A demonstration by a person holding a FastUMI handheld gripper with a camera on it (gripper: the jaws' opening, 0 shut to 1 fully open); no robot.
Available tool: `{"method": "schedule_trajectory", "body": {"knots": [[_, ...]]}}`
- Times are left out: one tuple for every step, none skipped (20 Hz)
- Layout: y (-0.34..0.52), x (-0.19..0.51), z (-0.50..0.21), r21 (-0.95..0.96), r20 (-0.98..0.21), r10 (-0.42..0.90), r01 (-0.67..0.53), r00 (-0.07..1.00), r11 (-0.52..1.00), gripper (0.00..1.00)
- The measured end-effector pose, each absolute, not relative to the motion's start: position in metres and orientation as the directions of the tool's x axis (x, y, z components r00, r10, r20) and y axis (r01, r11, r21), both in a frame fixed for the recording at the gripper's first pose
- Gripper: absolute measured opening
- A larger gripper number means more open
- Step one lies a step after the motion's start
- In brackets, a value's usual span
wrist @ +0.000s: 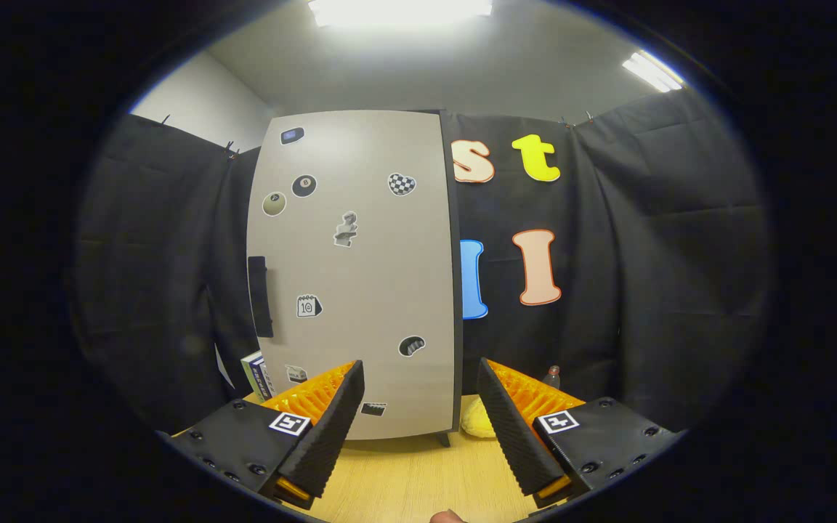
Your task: Open the shoe cabinet door, grab the shoes and put them into the shoe cabinet, then close the shoe cabinet door.
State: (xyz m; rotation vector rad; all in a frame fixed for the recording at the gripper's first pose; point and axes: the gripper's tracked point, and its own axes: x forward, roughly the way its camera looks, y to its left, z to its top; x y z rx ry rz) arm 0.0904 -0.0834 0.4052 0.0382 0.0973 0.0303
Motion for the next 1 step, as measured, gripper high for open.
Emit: {"method": "schedule_trajectory", "body": {"knots": [[-0.0835,0.0896,0.4056,0.045,-0.092,0.032,-0.028,0.995,0.999,0.98]]}}
